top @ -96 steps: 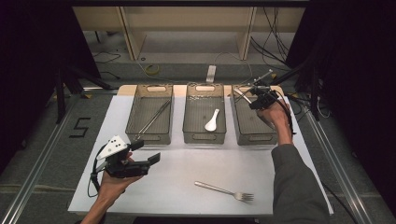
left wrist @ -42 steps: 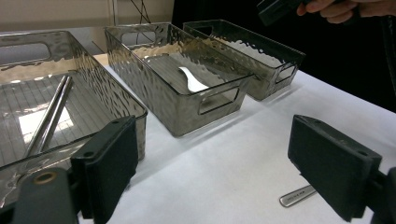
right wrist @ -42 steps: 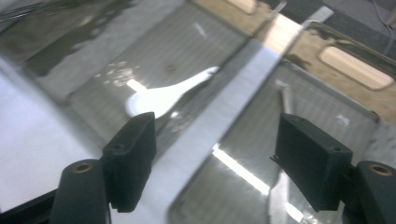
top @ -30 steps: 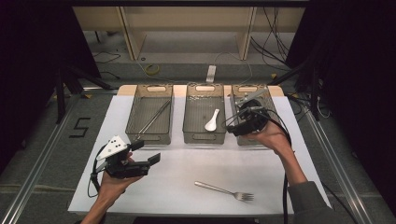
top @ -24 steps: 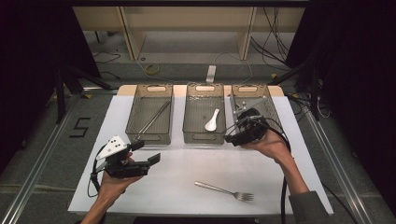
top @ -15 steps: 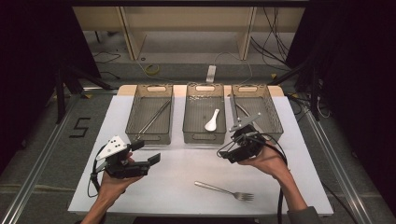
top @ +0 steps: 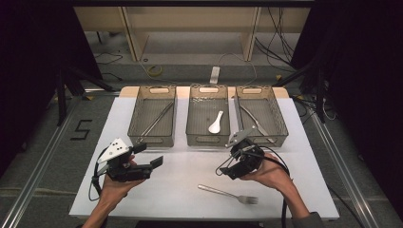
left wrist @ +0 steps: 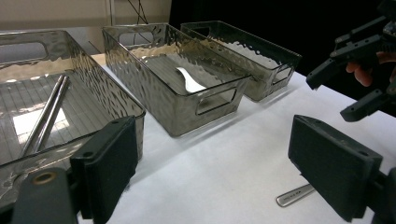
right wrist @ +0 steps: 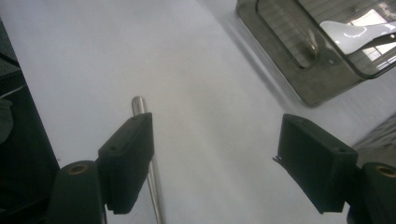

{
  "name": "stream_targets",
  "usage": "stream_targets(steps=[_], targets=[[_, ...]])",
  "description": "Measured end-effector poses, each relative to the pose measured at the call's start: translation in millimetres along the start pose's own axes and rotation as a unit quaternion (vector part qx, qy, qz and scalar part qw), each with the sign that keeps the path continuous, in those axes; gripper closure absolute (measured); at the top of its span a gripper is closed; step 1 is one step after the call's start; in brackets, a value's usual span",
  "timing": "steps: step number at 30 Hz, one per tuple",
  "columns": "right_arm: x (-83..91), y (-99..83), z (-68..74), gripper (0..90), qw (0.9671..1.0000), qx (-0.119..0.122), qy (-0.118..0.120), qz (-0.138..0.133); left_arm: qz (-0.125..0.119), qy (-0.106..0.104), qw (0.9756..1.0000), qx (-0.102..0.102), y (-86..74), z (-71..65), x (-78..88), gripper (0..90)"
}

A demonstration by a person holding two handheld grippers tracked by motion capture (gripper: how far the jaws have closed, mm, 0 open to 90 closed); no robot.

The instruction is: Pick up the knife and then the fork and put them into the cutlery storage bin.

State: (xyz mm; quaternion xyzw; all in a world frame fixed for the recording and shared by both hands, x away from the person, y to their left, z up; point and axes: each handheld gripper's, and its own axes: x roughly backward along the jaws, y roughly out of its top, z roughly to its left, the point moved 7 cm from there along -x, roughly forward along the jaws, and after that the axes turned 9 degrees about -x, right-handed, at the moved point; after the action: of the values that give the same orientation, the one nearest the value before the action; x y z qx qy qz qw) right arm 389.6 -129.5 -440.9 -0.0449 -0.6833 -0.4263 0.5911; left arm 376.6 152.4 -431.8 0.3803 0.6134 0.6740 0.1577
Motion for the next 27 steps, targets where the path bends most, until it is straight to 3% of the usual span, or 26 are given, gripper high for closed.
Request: stream_targets(steps=[15, 27], targets=[[-16.9, -22.3, 9.2, 34.6, 0.9983, 0.013, 0.001, 0.058, 0.000, 0.000, 1.0000, -0.002, 0.2, -0.3, 0.1, 15.3], [-34.0, -34.8, 19.5, 45.2, 0.9956, 0.027, 0.004, 0.090, 0.000, -0.001, 1.0000, -0.004, 0.6, -0.3, 0.8, 15.3]])
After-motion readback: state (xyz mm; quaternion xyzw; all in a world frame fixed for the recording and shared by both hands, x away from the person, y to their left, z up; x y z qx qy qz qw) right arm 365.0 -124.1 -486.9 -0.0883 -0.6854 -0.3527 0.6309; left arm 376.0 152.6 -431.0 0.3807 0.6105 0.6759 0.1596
